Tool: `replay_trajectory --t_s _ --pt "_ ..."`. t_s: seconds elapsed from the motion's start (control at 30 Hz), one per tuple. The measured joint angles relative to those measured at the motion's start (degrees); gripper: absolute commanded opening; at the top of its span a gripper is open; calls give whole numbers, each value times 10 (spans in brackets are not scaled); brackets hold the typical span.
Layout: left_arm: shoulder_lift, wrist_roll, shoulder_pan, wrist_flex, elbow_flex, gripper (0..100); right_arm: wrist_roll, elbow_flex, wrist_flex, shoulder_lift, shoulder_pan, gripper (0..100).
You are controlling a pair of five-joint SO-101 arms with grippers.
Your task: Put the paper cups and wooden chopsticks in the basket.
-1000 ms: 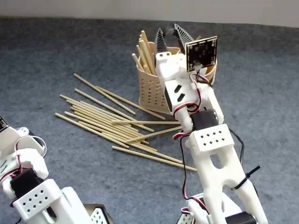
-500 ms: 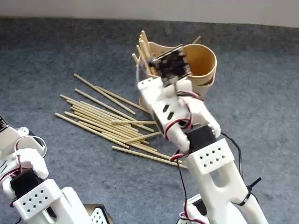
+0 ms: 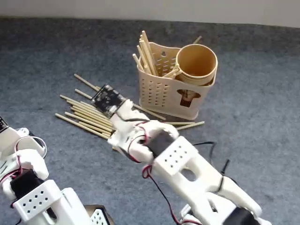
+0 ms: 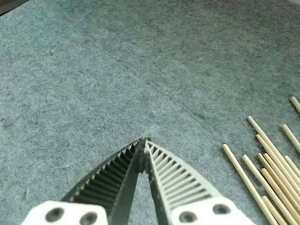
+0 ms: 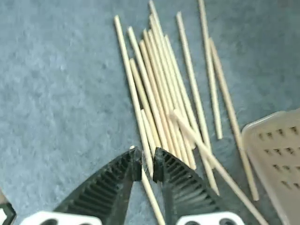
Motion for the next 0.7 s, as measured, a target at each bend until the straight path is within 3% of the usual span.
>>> replay_trajectory --t_s 0.27,0.5,0.7 --pt "0 0 0 0 0 11 0 -3 3 150 -54 53" --pt "0 0 0 0 0 11 0 -40 4 248 -56 53" --pt "0 0 8 0 7 11 0 -112 87 314 -56 94"
